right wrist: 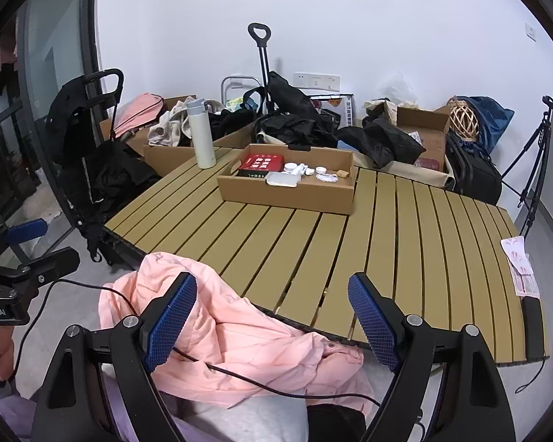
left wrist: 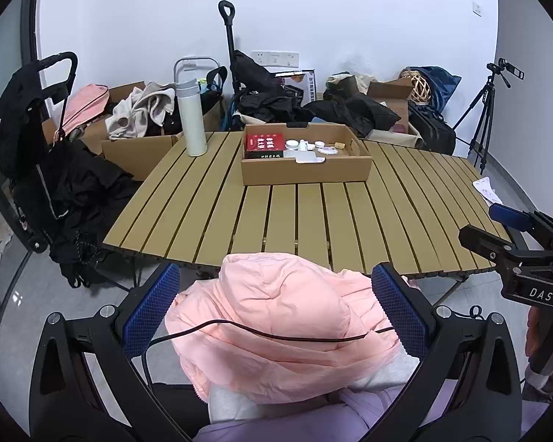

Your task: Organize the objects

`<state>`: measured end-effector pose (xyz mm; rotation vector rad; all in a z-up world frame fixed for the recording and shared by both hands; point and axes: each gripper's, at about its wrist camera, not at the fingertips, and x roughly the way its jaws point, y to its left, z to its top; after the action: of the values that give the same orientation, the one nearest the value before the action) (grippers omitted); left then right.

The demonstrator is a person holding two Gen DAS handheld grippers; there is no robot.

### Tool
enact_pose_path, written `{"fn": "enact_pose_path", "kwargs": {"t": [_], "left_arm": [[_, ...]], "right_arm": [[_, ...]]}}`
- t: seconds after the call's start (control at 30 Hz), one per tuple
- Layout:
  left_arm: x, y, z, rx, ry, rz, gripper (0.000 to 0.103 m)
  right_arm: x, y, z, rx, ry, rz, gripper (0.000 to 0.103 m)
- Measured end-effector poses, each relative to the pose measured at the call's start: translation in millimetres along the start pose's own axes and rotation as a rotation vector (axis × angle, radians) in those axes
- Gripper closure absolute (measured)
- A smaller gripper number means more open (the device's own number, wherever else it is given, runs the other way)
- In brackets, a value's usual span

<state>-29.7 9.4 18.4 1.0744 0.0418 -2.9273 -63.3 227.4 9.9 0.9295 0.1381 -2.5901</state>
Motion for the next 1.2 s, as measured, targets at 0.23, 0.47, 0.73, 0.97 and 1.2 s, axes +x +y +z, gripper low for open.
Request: {"fn": "enact_pose_path", "kwargs": {"t": [0.23,0.47,0.73,0.97,1.2], "left_arm": [[-0.1,-0.1,-0.1,0.0,0.001,0.001,0.0],[0.6,-0.7,-1.6,-0.002,0.006,0.002,0.0],[0.5,-0.6,-1.4,-0.002,0.005,0.005,0.0],[1.5,-0.1,-1.4,0.0,0.017,0.012,0.0],[0.8,-0.4,-1.3,0.0,0.017,0.009,0.0]], "right_arm": [[1.8,-0.7,-1.2,0.001,0.009,0.001,0.016],[3.9,-3.3,-2.7,0.008,0.017,0.004,0.016],[3.7,-3.7,-2.6,0.009,0.018,0.006,0.016],[2.4,-6.1,-3.5,0.018,0.013,0.007,0.016],[3.8,-7.7,-3.9,0.018,0.021,0.005,0.016]]}}
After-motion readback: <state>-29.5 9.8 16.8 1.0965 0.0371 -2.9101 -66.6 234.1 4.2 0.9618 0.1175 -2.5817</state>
